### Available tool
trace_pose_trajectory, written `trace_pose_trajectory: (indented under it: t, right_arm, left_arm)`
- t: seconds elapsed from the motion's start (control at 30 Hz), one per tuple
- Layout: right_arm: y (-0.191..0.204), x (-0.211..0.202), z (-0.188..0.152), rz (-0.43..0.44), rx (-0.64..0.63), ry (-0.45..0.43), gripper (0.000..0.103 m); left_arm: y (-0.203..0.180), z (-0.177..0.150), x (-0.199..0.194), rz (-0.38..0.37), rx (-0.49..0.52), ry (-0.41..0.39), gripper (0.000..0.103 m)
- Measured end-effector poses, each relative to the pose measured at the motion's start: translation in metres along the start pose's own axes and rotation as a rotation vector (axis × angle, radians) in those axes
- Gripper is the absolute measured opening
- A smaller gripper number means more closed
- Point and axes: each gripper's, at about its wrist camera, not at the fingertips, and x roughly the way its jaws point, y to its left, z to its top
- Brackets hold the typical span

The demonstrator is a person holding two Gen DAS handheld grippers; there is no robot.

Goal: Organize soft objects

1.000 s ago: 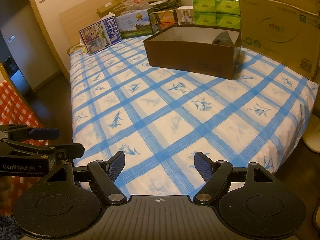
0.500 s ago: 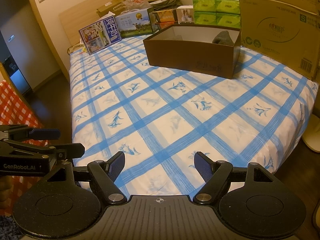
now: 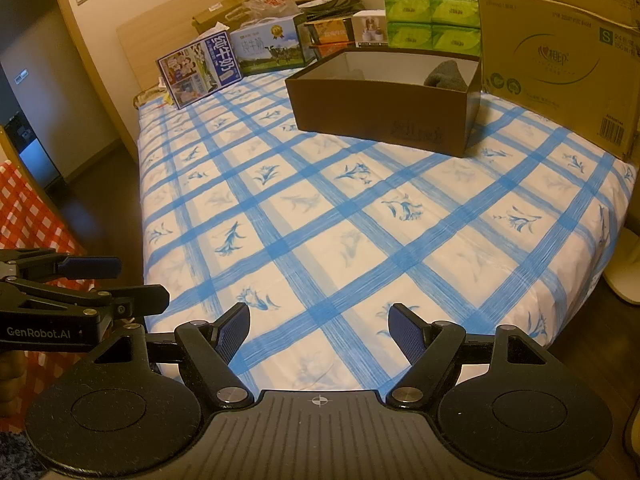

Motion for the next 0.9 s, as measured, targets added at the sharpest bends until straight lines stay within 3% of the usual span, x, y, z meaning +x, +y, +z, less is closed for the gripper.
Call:
trace_pose_trajectory:
  t: [0.9]
  right_arm:
    - [-0.0004,0.0004,0.0004,0.0,0.002,0.0,0.076]
  left_arm:
    - [-0.0041,0.0025,0.001,-0.002,0.0,-0.002,0.076]
